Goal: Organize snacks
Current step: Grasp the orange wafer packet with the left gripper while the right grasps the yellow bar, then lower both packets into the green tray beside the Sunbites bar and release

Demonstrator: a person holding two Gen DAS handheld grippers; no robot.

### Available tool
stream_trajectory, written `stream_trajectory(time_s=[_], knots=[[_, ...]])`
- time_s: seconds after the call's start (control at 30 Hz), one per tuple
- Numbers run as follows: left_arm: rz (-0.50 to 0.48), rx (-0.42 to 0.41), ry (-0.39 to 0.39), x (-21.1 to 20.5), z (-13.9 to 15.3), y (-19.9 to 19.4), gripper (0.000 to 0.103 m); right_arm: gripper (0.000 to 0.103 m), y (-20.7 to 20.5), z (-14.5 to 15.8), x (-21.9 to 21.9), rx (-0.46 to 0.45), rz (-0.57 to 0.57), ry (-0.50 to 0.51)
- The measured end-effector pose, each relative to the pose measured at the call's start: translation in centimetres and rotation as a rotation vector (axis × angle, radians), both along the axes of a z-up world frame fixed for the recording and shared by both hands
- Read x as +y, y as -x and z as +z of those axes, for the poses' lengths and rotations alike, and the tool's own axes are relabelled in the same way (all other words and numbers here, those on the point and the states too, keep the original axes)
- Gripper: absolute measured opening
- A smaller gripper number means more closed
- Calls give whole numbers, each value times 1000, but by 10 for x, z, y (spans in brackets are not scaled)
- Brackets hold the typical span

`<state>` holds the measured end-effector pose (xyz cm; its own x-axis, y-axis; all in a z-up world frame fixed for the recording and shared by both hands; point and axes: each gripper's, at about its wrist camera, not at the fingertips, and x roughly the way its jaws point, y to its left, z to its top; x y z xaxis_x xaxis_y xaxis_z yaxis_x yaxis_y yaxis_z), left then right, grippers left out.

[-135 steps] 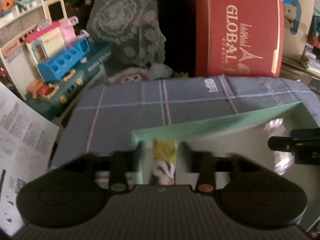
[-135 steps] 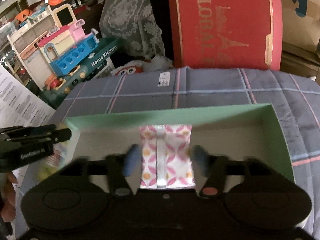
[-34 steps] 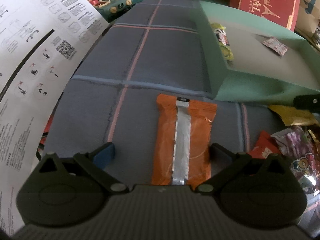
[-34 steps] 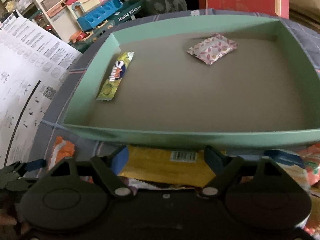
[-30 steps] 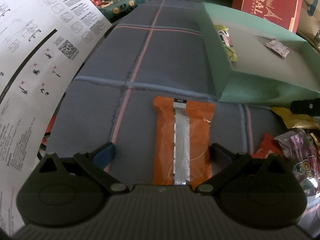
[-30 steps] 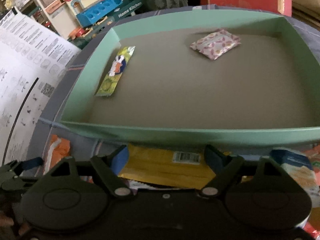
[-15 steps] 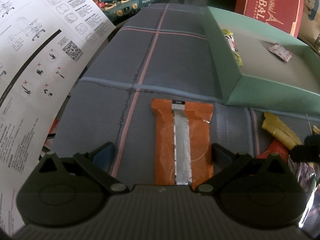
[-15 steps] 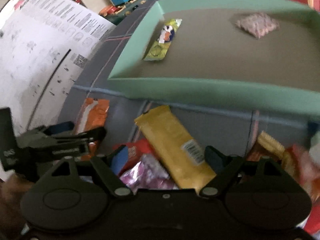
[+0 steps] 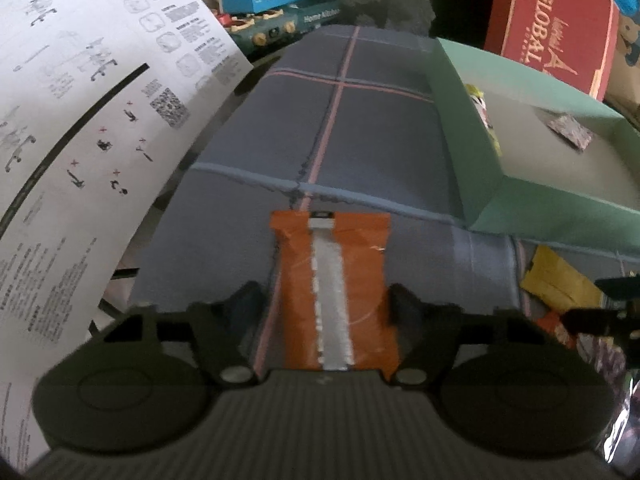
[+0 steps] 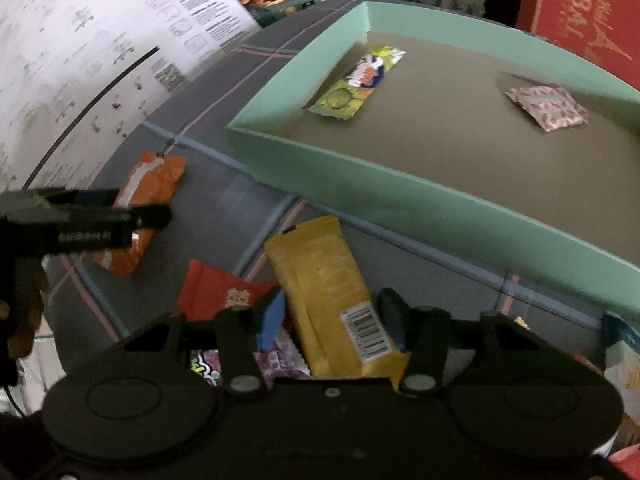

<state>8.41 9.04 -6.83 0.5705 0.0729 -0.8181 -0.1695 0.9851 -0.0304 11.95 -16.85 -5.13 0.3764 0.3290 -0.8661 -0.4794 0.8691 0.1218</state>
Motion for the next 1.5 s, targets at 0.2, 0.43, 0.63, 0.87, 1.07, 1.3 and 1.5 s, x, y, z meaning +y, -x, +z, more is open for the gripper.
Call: stream_trajectory(time_s=[0.2, 0.43, 0.63, 0.87, 1.07, 1.3, 1.5], knots=[[19, 9, 20, 8, 2, 3, 65, 54, 17, -1, 6, -49, 89, 90], [24, -5, 37, 0, 9, 1, 50, 35, 13, 4, 13, -42, 58, 60], [0, -16, 35, -6, 23, 6, 50, 35, 19, 18, -4, -17, -2, -27], [-24, -50, 46, -14, 50, 9, 50, 35, 27, 52, -29, -31, -71, -165], [-83, -101, 66, -31, 81, -14, 50, 35, 12, 85, -57, -89, -155, -266], [-197, -148, 66, -77, 105, -70, 50, 34, -27, 98, -84, -115, -272, -301], [-284, -126, 30, -124, 96, -128, 51, 34, -80, 94, -99, -79, -341, -290]])
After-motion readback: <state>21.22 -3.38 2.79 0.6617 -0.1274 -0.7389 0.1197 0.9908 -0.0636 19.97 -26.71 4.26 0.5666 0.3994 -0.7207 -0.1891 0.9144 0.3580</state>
